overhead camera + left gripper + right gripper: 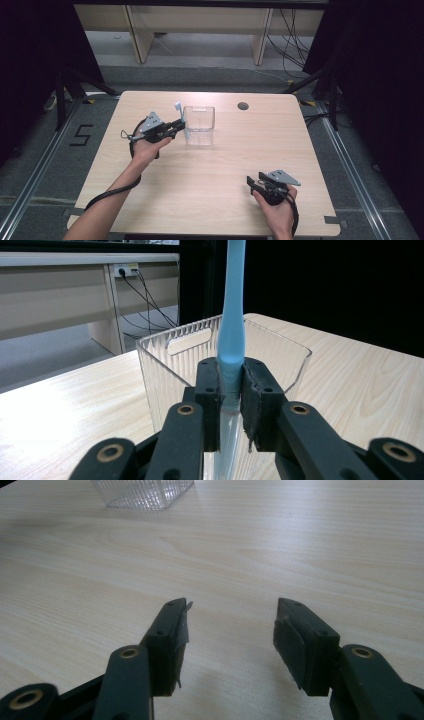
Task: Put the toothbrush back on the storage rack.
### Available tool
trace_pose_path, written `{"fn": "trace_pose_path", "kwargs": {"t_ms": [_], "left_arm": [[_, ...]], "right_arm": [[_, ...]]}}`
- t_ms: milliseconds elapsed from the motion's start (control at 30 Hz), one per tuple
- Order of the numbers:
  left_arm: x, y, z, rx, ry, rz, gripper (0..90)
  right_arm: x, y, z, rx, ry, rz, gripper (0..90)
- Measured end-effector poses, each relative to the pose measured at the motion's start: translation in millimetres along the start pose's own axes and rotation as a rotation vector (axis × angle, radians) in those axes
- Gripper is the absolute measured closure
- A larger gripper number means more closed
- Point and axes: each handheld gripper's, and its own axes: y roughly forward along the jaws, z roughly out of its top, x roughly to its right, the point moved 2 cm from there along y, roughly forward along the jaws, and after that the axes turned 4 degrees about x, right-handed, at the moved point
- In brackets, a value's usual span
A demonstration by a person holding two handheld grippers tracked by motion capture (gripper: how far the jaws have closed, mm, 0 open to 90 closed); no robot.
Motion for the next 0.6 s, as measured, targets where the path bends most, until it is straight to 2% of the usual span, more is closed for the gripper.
{"fn": "trace_pose_path", "kwargs": {"t_ms": [300, 433, 467, 500, 600], "left_arm": [[0.6, -1.2, 0.4, -0.012, 0.007, 0.009, 74.6], [0.0, -2.1, 0.1, -0.01, 0.002, 0.013, 74.0], [-0.2, -2.5, -0.1, -0.011, 0.0, 0.014, 73.6], [-0.6, -2.9, -0.5, -0.013, -0.001, 0.015, 73.1], [-1.3, -4.4, -1.1, -0.014, -0.009, 0.02, 70.8]], "right_arm": [[-0.2, 0.8, -0.2, 0.007, 0.002, 0.007, 47.8], [1.3, -0.4, 0.1, -0.001, -0.013, -0.01, 47.8], [0.0, 0.6, -0.2, 0.007, 0.006, 0.006, 47.8], [0.4, 0.5, 0.0, 0.006, -0.006, 0.003, 47.8], [0.3, 1.0, -0.3, 0.012, 0.002, 0.006, 47.8]]}}
